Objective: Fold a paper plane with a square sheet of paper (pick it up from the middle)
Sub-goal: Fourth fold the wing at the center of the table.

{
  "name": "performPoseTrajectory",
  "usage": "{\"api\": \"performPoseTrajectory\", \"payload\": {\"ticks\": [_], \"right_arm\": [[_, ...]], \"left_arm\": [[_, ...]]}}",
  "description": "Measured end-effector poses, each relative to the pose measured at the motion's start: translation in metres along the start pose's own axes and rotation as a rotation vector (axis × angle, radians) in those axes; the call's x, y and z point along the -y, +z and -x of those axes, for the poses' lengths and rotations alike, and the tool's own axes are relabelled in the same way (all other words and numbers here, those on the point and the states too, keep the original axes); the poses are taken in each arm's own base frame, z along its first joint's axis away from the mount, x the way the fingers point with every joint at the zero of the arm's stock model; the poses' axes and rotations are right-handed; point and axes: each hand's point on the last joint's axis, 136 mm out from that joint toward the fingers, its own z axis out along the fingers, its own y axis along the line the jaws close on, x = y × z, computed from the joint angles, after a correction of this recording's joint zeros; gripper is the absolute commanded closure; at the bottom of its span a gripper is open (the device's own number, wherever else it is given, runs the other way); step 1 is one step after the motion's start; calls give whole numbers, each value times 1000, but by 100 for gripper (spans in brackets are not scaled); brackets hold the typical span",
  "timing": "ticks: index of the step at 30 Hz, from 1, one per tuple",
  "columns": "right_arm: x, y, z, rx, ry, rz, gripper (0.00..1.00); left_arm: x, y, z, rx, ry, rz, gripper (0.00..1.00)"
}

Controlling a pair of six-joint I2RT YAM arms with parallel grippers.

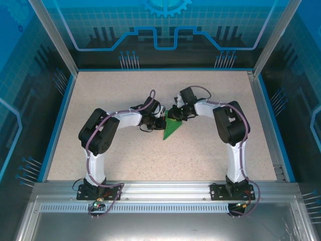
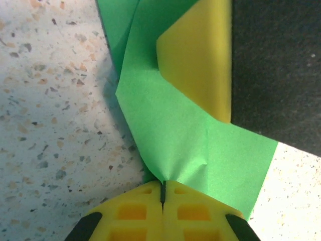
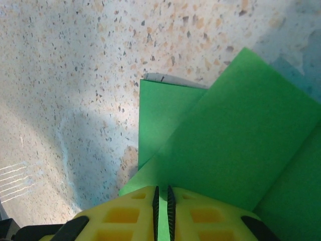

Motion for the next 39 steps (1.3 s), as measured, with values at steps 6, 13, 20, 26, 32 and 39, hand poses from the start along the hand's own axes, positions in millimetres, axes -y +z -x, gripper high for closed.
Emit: {"api": "performPoseTrajectory", "payload": {"ticks": [6, 13, 20, 26, 32, 39], "right_arm": [[3, -1, 5, 7, 6, -28, 83], [6, -3, 12, 29, 31, -40, 83], [20, -9, 42, 99, 65, -65, 83], [19, -5, 55, 90, 77, -65, 84], [21, -6, 63, 100, 73, -78, 84], [47, -29, 88, 205, 65, -126, 84]], "left_arm": [[0, 1, 1, 12, 20, -6, 96], [0, 2, 2, 30, 31, -15, 96], [-1, 1, 1, 41, 39, -19, 96], [-1, 1, 2, 49, 51, -19, 96], [-1, 1, 2, 53, 60, -17, 96], [-2, 0, 0, 47, 58, -15, 96]]}}
